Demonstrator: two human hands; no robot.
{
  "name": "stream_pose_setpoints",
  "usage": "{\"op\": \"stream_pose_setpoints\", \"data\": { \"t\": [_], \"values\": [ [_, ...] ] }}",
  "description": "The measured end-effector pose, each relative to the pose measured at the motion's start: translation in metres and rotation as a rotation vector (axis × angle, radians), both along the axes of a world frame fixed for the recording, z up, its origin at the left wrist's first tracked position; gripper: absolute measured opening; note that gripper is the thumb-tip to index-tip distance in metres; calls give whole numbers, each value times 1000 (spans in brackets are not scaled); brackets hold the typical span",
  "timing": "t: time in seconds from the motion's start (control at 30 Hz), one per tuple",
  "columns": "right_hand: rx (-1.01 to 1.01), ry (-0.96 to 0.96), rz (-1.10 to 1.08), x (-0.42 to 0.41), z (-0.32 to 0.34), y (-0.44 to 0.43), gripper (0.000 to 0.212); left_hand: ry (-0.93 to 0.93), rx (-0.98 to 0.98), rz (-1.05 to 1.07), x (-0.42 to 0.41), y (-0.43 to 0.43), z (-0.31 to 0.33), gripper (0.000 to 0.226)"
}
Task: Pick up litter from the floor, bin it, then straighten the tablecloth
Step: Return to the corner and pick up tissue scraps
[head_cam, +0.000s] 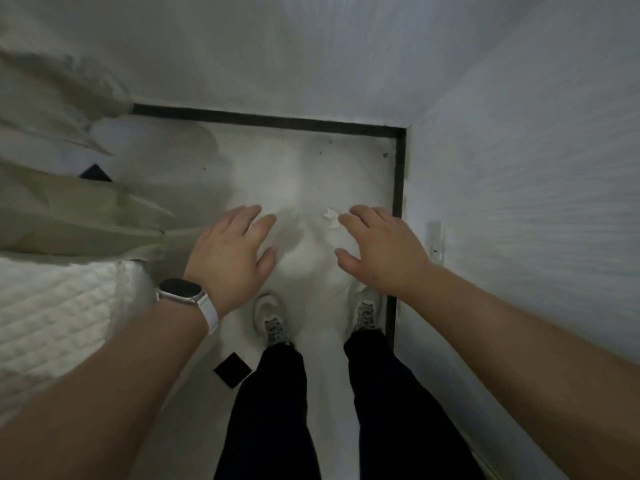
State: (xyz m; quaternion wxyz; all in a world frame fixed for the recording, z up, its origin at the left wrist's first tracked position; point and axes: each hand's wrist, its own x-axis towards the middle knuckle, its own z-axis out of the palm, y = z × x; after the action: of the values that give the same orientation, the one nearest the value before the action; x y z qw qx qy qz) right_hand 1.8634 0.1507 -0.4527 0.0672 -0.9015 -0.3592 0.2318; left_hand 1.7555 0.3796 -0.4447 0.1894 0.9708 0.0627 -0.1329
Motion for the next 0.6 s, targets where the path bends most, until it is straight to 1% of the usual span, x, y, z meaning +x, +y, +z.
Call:
{"op": "stream_pose_setpoints", "data": {
  "t": [0.17,0.3,0.4,0.5,0.6],
  "values": [
    [-28,40,26,29,-130,-6,59,57,4,34,15,9,-129,53],
    [-48,71,103,55,-239,-8,61,55,10,32,27,21,-242,54],
    [-76,51,163,77,-315,-4,63,80,44,13,34,36,-322,56],
    [-97,38,275,94,-382,-1,64,113,124,53,37,53,-393,50],
    [-125,38,420,110,-433,-1,66,171,165,99,33,75,-448,55]
  ]
}}
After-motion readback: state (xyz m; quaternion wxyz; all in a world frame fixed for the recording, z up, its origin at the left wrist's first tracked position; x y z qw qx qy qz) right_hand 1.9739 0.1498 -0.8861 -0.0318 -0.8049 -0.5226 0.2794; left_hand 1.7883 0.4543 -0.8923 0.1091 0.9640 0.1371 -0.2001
